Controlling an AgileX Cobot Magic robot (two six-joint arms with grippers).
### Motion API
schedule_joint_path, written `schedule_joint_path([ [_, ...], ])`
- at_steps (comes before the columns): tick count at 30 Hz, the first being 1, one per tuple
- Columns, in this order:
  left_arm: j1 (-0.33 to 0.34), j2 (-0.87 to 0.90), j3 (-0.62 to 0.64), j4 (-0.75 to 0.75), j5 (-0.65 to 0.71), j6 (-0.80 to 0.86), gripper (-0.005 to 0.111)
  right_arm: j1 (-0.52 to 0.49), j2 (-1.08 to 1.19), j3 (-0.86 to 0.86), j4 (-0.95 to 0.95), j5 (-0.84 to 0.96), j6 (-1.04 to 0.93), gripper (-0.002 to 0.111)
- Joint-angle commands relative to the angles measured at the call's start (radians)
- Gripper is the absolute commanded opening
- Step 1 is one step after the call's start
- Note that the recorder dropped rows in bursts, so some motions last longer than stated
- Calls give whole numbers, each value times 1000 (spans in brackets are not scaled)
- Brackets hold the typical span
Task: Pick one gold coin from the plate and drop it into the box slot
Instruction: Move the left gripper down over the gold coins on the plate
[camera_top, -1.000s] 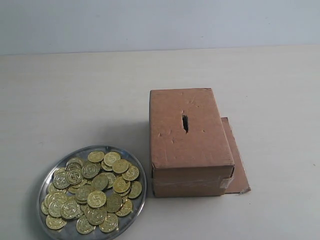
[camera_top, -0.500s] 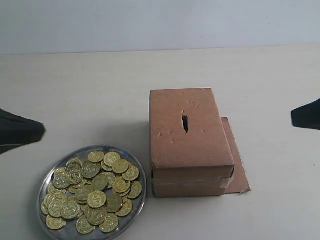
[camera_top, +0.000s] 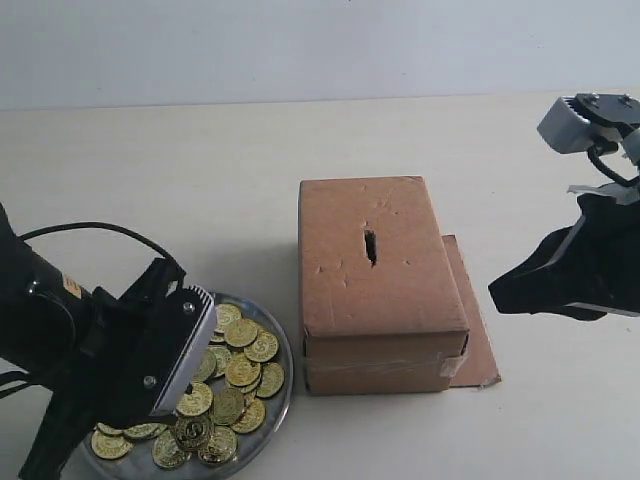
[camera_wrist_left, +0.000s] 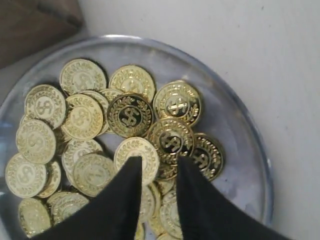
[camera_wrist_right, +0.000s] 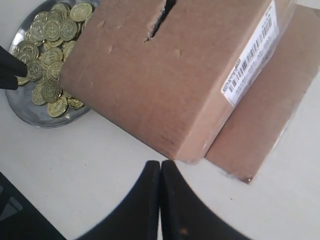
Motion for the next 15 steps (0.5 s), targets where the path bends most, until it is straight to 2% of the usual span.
schedule_joint_path([
  [1, -11, 8, -6, 215, -60, 51, 38, 2, -18, -8, 7, -10, -10, 0],
  [2, -11, 8, -6, 302, -70, 61, 43, 2, -20, -8, 7, -10, -10, 0],
  [3, -11, 8, -6, 326, -83, 61, 46, 2, -20, -8, 7, -10, -10, 0],
  [6, -11, 8, -6, 325, -133, 80, 59, 2, -20, -8, 12, -10, -10, 0],
  [11, -11, -10, -6, 284, -109, 76, 59, 2, -20, -8, 14, -10, -10, 0],
  [14, -11, -9, -17, 331, -67, 142, 43, 2, -20, -8, 39, -7, -10, 0],
  [15, -7, -1, -31, 333, -62, 137, 42, 2, -20, -8, 39, -5, -10, 0],
])
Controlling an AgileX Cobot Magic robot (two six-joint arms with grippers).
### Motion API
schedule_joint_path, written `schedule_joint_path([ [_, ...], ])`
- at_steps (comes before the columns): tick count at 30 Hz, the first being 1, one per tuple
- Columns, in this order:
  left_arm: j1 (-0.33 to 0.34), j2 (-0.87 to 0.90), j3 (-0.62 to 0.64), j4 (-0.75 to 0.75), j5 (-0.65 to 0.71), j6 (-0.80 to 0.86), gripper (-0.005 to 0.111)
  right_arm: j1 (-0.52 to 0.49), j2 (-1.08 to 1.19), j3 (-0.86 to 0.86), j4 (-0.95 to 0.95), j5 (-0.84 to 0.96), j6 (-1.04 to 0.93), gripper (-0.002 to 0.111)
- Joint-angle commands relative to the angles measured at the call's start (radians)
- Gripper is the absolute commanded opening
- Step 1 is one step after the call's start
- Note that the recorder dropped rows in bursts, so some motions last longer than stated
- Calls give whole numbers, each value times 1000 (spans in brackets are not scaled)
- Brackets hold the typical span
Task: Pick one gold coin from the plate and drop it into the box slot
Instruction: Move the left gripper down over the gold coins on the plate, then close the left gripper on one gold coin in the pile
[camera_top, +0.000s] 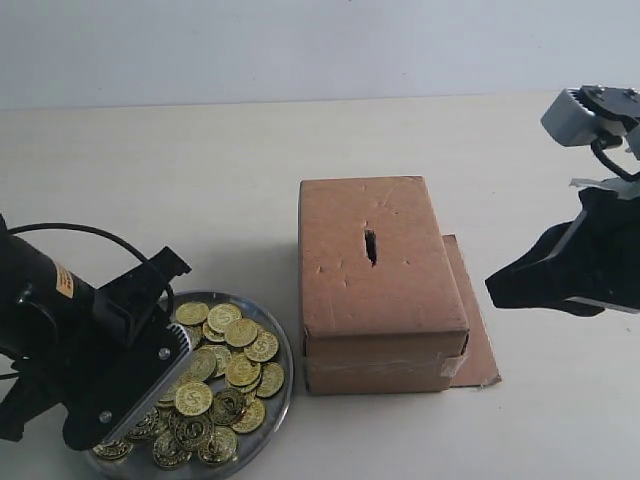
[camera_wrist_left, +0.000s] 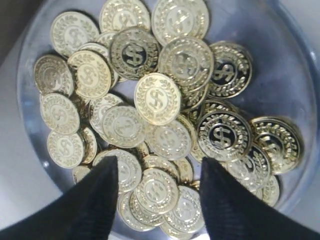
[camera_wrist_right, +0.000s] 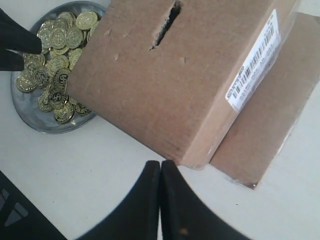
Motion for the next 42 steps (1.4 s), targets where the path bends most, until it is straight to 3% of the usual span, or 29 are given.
schedule_joint_path([
  [1, 13, 20, -66, 21, 35, 13, 42, 2, -9, -8, 19, 2, -10, 0],
  [6, 41, 127, -274, 21, 195, 13, 42, 2, -47, -8, 19, 0, -14, 0],
  [9, 42, 189, -332, 21, 250, 32, 42, 2, -69, -8, 17, -9, -29, 0],
  [13, 18, 249, -337, 20, 279, 149, 45, 2, -78, -8, 15, -10, -29, 0],
  [19, -35, 291, -336, 21, 287, 171, 58, 2, -78, -8, 15, -10, -29, 0],
  [25, -66, 291, -331, 26, 301, 176, 58, 2, -79, -8, 19, -10, -27, 0],
  [42, -66, 343, -326, 33, 334, 172, 58, 2, -79, -8, 19, -10, -27, 0],
])
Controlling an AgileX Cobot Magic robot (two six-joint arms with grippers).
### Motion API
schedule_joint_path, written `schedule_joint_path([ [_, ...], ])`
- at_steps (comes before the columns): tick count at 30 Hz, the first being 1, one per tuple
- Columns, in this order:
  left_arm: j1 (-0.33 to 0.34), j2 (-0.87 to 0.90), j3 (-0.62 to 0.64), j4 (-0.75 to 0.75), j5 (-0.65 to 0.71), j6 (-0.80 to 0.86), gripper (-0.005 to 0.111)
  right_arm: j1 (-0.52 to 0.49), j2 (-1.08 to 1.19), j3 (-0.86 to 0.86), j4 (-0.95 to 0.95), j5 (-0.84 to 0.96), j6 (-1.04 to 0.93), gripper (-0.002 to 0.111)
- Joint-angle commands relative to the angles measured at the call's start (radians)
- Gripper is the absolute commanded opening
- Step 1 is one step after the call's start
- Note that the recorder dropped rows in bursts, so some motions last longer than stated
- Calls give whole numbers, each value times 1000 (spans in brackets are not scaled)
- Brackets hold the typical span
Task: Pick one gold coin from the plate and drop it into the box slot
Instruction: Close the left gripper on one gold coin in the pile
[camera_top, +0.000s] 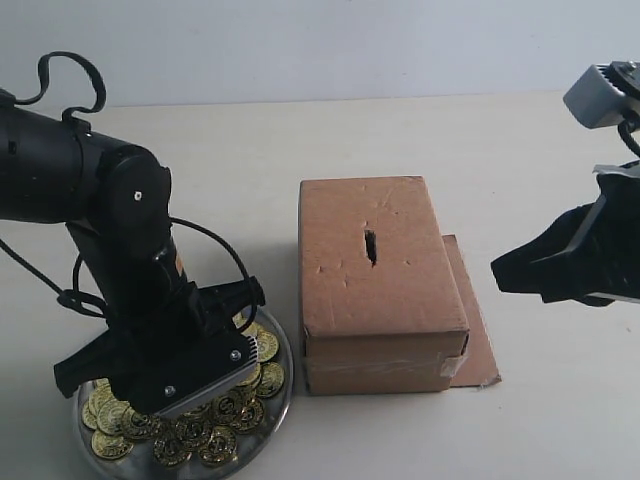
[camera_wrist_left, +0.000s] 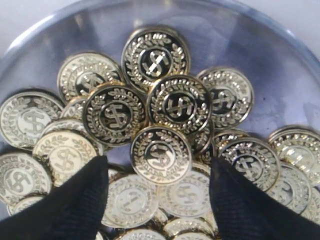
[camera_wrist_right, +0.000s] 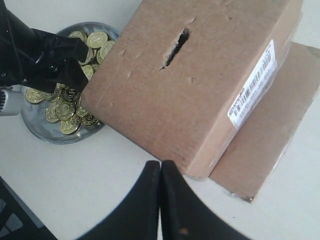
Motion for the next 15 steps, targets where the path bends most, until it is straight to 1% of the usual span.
schedule_joint_path([
  [1, -5, 16, 5, 6, 12, -3, 58, 2, -8, -8, 8, -4, -6, 0],
  [15, -5, 43, 3, 6, 23, -7, 58, 2, -8, -8, 8, -4, -6, 0],
])
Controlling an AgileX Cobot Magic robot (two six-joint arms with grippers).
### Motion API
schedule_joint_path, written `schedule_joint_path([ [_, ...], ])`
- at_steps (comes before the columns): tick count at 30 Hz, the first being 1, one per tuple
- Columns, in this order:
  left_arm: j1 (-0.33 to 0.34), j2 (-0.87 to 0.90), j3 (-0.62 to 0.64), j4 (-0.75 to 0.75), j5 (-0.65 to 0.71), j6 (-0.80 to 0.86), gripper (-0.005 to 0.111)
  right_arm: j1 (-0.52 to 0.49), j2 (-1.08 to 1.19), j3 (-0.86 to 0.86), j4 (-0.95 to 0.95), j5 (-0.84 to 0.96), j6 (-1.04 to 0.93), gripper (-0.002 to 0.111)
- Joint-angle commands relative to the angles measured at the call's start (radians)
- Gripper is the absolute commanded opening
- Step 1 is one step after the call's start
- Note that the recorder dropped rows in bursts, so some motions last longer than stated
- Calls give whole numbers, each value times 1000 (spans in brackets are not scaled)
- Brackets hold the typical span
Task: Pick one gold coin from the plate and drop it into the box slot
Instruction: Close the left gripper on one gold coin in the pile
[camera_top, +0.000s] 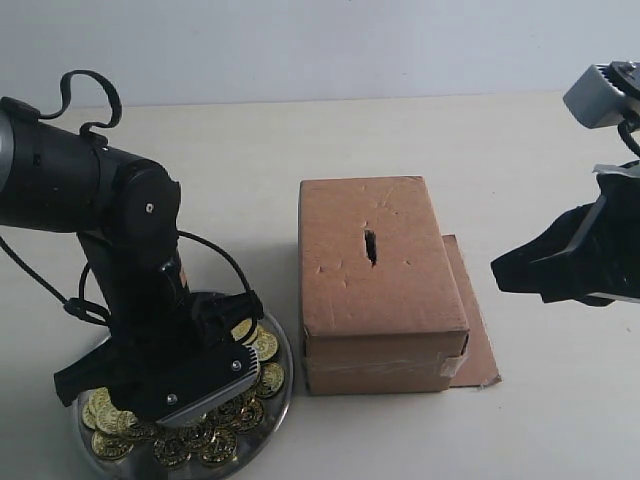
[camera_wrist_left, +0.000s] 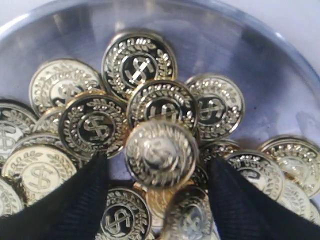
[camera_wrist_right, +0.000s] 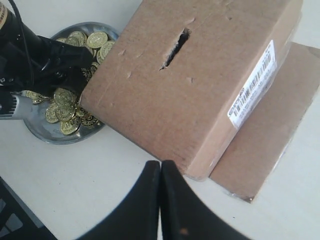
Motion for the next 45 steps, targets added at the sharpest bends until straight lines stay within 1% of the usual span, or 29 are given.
schedule_joint_path([
  [1, -5, 1, 3, 2, 12, -5, 57, 2, -8, -8, 8, -4, -6, 0],
  [4, -5, 1, 3, 2, 12, -5, 54, 2, -8, -8, 8, -4, -6, 0],
  [18, -31, -38, 3, -9, 42, -5, 54, 2, -8, -8, 8, -4, -6, 0],
  [22, -78, -38, 3, -38, 42, -5, 54, 2, -8, -8, 8, -2, -6, 0],
  [24, -86, -38, 3, -38, 42, -5, 54, 2, -8, -8, 8, -2, -6, 0],
  [29, -86, -38, 3, -34, 49, -5, 54, 2, -8, -8, 8, -2, -6, 0],
  [34, -86, -38, 46, -11, 27, -8, 54, 2, -8, -8, 8, -2, -6, 0],
  [45, -84, -38, 46, -5, -7, -8, 54, 2, -8, -8, 8, -2, -6, 0],
])
